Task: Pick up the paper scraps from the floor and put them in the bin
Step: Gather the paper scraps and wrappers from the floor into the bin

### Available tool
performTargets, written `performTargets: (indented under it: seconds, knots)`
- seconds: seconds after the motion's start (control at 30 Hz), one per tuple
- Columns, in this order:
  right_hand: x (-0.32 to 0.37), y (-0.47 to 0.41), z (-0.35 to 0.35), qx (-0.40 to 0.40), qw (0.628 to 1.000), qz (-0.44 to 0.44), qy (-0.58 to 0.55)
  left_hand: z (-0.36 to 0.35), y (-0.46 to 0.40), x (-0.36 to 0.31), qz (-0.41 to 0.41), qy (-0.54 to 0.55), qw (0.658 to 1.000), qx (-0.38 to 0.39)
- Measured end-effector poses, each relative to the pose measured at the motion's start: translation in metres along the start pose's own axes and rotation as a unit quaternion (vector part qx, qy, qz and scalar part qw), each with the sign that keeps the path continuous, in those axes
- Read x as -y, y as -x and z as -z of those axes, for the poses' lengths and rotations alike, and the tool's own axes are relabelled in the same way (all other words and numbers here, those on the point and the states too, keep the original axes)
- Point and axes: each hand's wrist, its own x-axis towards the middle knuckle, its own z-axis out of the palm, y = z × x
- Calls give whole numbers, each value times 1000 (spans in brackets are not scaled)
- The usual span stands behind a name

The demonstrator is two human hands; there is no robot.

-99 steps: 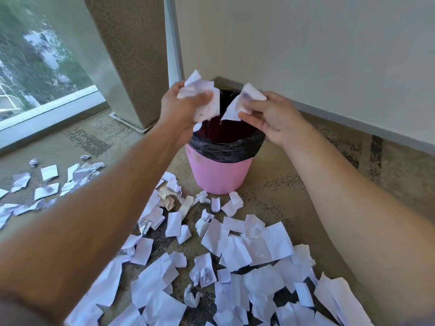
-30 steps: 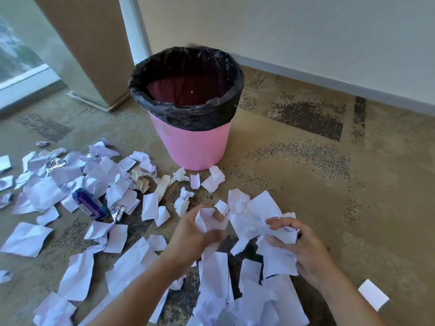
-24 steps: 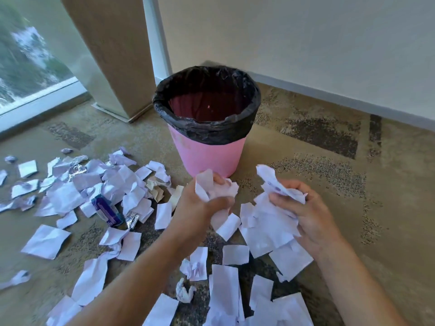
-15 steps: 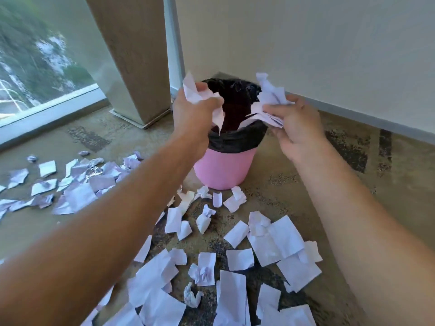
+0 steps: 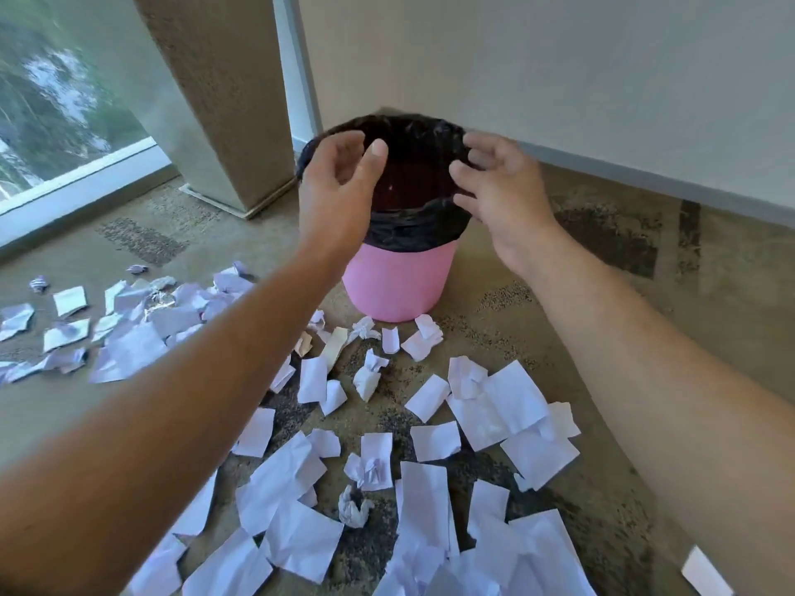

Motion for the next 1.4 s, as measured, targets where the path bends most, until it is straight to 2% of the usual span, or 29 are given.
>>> performTargets:
  seconds: [0.07, 0.13, 0.23, 0.3, 0.4, 0.5, 0.57, 0.67, 0.8, 0.93, 1.03, 1.13, 1.3, 1.4]
  knots:
    - [-23, 24, 17, -7, 999, 33, 28, -1, 33, 20, -72, -41, 997, 10]
    - [-50, 49, 37, -8, 996, 42, 75, -6, 68, 45, -101, -77, 990, 56]
    - [-99, 88, 72, -5, 984, 10, 176, -12, 121, 90, -89, -156, 967, 179]
    - [-134, 116, 95, 34, 963, -16, 265, -12, 152, 123, -72, -241, 932, 261]
    - [-180, 159, 117, 118, 910, -73, 392, -6, 193, 160, -21, -347, 871, 348]
    - [-209, 199, 122, 196, 826, -99, 519, 2, 231, 178, 30, -395, 824, 405]
    - [-220, 227, 116, 252, 782, -87, 564, 9, 256, 183, 24, -422, 798, 431]
    - [-226, 263, 106, 300, 752, -66, 584, 21, 286, 184, -14, -441, 776, 451]
    - [-227, 291, 111, 347, 746, -68, 564, 36, 310, 183, -53, -418, 770, 480]
    - [-218, 305, 129, 290, 754, -55, 587, 44, 317, 181, -104, -420, 760, 485]
    - [-212, 319, 139, 268, 734, -115, 614, 45, 326, 180, -134, -429, 742, 497]
    - [-212, 331, 136, 294, 724, -166, 602, 42, 337, 186, -160, -455, 722, 496]
    - [-220, 334, 115, 256, 766, -135, 574, 28, 342, 196, -189, -416, 773, 440]
    - [-223, 328, 104, 253, 795, -143, 532, 24, 338, 199, -200, -393, 790, 425]
